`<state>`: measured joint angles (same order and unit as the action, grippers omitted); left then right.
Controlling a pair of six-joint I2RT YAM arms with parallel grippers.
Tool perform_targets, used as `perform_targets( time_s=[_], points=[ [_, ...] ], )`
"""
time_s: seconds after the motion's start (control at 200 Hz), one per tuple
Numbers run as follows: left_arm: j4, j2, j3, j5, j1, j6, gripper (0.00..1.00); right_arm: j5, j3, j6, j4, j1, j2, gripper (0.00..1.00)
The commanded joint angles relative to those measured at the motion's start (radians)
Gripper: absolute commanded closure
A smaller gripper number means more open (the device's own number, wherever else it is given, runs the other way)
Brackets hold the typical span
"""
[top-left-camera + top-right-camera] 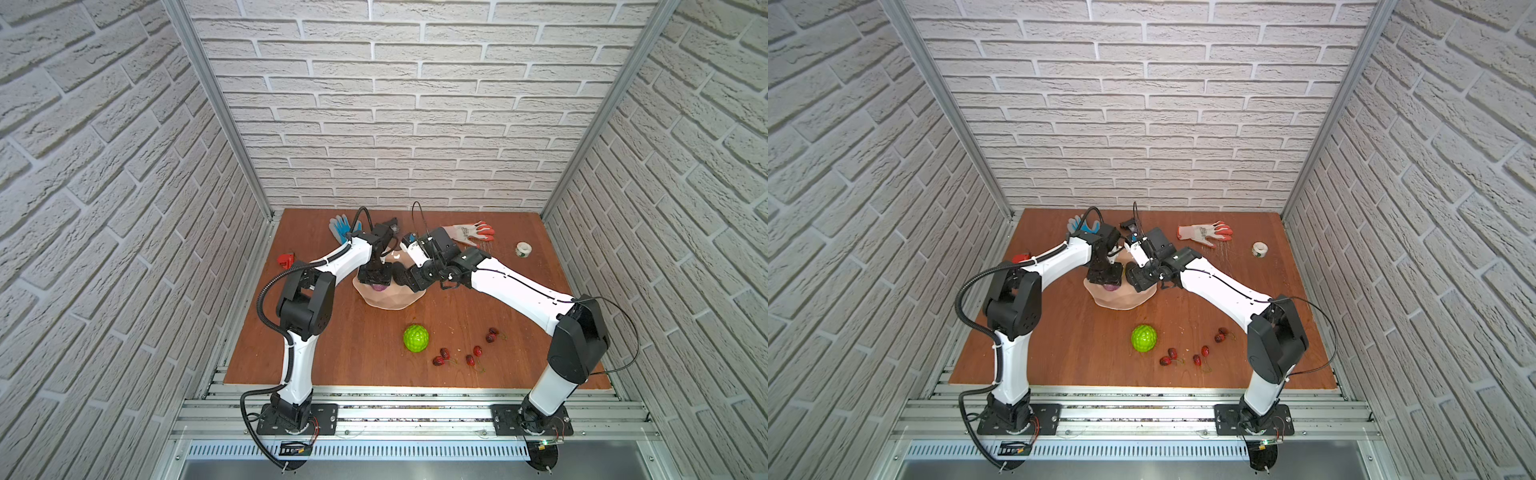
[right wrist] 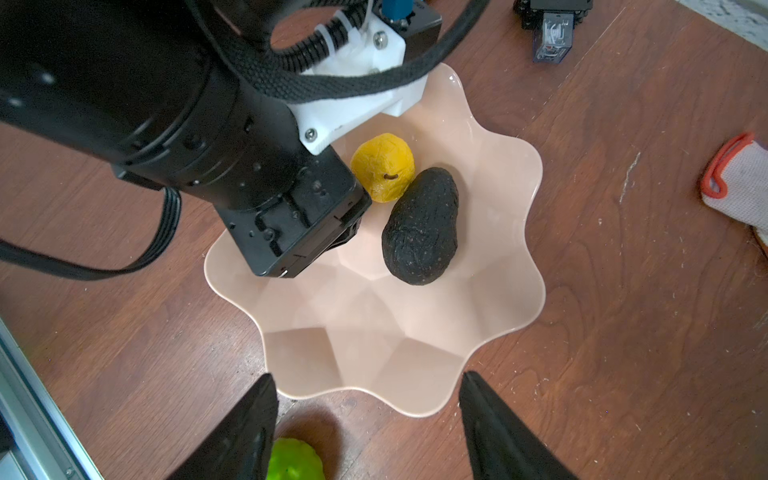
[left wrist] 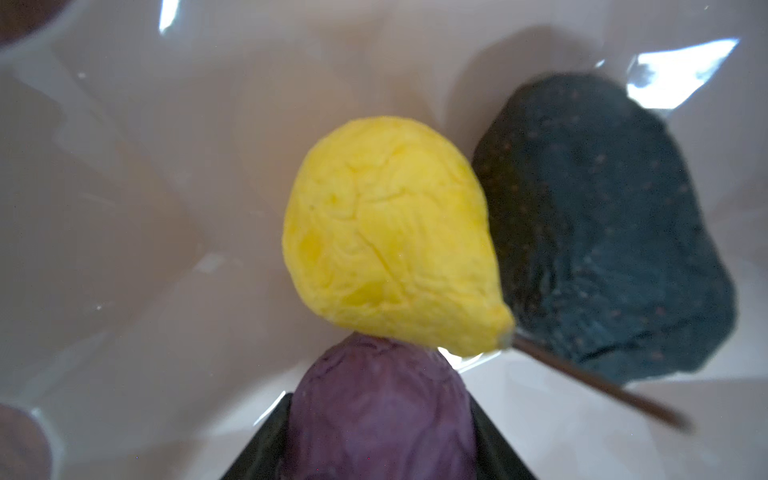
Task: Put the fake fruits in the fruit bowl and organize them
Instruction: 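Carry the plum over the bowl and lower it beside the pear with the left gripper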
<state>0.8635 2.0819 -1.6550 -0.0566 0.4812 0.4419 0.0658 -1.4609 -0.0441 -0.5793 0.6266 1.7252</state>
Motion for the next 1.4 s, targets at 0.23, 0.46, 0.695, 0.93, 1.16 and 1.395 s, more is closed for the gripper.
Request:
perform_targets(
  time_s=[0.23, 0.46, 0.695, 0.93, 1.16, 1.395],
  points=[
    [0.006, 0.043, -0.030, 0.021, -0.014, -0.026, 0.44, 0.000, 0.014, 0.017, 0.026, 0.008, 0.000, 0.29],
    [0.007, 0.037, -0.021, 0.043, -0.014, -0.034, 0.36, 0.001, 0.028, 0.018, 0.030, 0.007, -0.003, 0.29],
    [0.004, 0.019, -0.010, 0.052, -0.006, -0.040, 0.25, -0.009, 0.042, 0.019, 0.032, 0.007, -0.018, 0.29],
    [0.006, -0.008, 0.002, 0.058, 0.000, -0.040, 0.23, -0.008, 0.050, 0.011, 0.026, 0.007, -0.032, 0.29],
    [0.026, -0.044, -0.005, 0.070, 0.008, -0.031, 0.23, -0.010, 0.072, 0.003, 0.026, 0.008, -0.060, 0.29],
    [0.021, -0.119, 0.023, 0.064, 0.017, -0.016, 0.22, -0.006, 0.104, -0.013, 0.017, 0.010, -0.112, 0.28]
  ],
)
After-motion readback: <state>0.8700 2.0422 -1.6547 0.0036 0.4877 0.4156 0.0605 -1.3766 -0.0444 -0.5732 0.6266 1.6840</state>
